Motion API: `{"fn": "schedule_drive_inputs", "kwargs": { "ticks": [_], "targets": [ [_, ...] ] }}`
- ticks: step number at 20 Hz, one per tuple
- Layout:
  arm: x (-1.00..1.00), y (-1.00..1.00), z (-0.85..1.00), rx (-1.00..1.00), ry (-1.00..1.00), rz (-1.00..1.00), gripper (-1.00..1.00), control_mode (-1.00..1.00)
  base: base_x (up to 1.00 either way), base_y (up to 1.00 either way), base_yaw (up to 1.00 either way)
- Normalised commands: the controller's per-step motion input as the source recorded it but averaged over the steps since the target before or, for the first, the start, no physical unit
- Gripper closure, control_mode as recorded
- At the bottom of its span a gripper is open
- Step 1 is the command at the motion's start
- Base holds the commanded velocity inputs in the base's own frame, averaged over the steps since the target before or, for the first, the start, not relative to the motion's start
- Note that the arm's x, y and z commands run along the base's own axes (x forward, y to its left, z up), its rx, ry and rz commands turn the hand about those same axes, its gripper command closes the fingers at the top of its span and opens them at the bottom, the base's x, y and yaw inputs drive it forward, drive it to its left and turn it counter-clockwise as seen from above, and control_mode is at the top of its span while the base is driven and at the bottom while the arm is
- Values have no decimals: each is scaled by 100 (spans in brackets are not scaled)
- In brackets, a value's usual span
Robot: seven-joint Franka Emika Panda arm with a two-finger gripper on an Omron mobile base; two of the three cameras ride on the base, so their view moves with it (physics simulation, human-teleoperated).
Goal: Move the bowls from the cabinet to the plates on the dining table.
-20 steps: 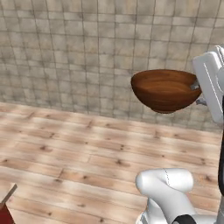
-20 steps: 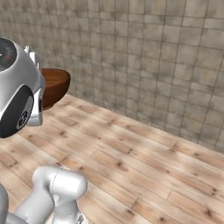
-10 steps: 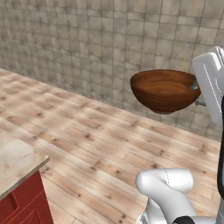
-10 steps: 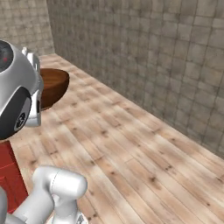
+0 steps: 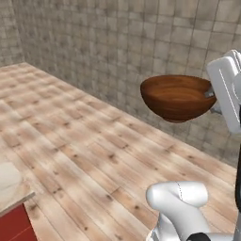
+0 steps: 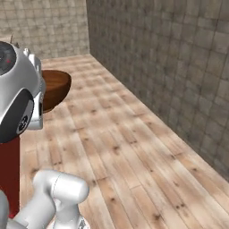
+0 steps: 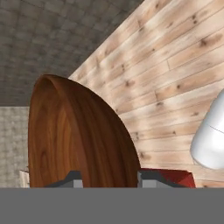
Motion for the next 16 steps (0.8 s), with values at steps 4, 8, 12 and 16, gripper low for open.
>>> {"fn": "schedule_drive_inputs", "kwargs": {
  "ticks": [4, 8, 12, 16],
  "targets": [
    [0, 0, 0, 0, 0, 0, 100, 100, 100, -67, 31],
    [0, 0, 0, 0, 0, 0, 100, 100, 100, -68, 30],
    [0, 0, 0, 0, 0, 0, 100, 100, 100, -58, 32],
    [0, 0, 0, 0, 0, 0, 100, 100, 100, -52, 37]
  ]
}}
